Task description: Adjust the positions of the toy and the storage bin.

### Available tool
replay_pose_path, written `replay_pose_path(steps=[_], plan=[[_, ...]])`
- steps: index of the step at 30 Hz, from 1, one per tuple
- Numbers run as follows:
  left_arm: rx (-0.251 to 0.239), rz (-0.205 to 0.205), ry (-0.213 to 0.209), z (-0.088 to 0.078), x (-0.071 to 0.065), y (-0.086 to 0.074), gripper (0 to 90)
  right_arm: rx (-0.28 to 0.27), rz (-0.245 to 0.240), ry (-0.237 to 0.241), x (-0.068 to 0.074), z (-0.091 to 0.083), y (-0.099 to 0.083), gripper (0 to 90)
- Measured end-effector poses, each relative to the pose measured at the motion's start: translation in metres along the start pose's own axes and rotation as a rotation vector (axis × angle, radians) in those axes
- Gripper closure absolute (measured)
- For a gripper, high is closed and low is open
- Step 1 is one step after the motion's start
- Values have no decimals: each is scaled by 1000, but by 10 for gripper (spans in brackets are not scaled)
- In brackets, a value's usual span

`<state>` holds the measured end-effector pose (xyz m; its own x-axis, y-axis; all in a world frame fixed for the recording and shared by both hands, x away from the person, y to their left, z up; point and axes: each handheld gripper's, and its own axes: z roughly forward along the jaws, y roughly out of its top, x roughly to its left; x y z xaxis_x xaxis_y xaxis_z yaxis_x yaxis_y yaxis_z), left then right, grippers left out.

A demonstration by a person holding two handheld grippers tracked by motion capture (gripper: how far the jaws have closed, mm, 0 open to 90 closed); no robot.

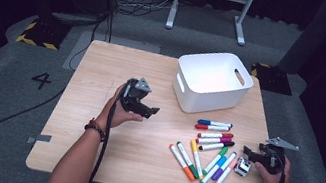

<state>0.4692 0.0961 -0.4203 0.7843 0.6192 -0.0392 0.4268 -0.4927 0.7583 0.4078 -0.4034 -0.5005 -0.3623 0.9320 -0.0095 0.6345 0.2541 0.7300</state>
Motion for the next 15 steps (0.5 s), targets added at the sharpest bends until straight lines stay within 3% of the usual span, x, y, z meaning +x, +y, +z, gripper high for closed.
replay_pose_path(steps=[1,3,4,5,8,9,15], plan=[[-4,28,14,0,0,6,191,0,0,0,0,0,0,262],[-15,31,-7,4,-4,17,203,0,0,0,0,0,0,262],[-15,48,6,5,-6,23,203,0,0,0,0,0,0,262],[-25,43,-14,7,-8,28,203,0,0,0,0,0,0,262],[-29,78,-22,13,-14,43,203,0,1,0,0,0,0,262],[-28,80,-41,16,-16,48,204,0,0,1,0,0,0,261],[-18,118,-51,29,-26,64,212,0,0,1,0,0,0,260]])
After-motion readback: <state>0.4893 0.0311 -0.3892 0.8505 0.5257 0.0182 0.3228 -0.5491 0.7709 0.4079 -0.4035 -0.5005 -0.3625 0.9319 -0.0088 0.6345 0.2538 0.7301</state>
